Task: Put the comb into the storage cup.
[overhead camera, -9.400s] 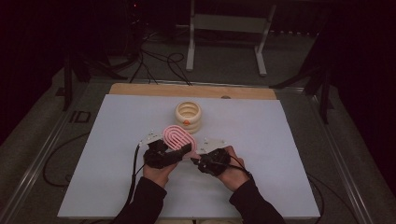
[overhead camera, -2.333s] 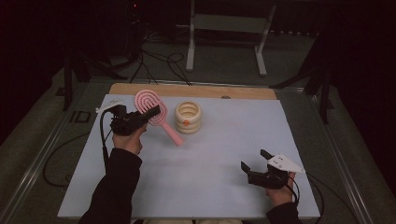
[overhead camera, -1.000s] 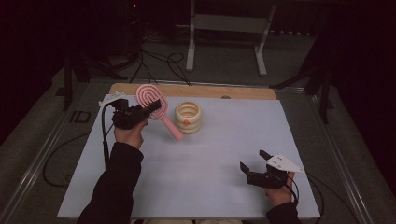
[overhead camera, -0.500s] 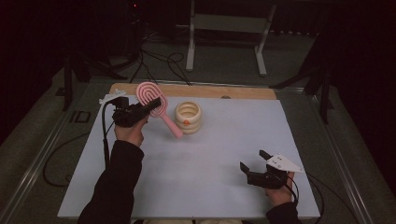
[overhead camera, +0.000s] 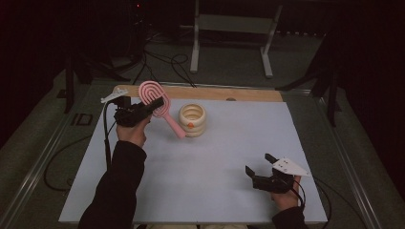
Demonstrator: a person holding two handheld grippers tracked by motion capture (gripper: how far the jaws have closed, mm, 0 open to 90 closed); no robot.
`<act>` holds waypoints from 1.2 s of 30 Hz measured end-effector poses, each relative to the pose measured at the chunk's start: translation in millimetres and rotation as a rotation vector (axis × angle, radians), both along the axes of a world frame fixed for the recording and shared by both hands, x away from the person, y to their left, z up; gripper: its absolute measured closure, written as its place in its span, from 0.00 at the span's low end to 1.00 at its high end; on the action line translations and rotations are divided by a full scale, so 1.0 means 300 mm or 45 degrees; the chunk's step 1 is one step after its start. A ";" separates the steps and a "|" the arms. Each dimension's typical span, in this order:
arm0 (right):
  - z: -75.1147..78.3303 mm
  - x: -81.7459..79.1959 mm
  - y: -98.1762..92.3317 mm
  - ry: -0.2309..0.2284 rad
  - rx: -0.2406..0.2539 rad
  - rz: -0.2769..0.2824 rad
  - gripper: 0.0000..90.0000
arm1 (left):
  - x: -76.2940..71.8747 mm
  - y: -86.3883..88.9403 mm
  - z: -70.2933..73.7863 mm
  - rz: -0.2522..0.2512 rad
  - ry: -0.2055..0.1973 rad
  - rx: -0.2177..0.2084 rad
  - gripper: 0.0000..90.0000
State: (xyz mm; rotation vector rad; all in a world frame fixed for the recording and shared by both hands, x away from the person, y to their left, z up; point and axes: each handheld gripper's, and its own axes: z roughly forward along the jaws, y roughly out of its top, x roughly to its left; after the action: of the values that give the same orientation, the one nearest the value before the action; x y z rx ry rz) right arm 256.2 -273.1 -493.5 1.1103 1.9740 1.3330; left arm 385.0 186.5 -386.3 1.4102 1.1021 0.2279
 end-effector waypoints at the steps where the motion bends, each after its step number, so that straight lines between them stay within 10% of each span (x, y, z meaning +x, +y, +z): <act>1: 0.000 0.000 0.000 0.000 0.000 0.000 0.10 | 0.000 0.000 0.000 0.000 0.000 0.000 0.72; 36: -0.001 0.001 0.000 0.000 0.002 0.002 0.10 | 0.050 -0.002 0.021 0.033 0.003 -0.008 0.72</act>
State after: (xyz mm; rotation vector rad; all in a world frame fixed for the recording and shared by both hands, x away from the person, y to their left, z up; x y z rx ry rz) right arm 256.5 -273.2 -493.9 1.1097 1.9748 1.3357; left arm 399.9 186.0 -379.9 1.3912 1.1232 0.2410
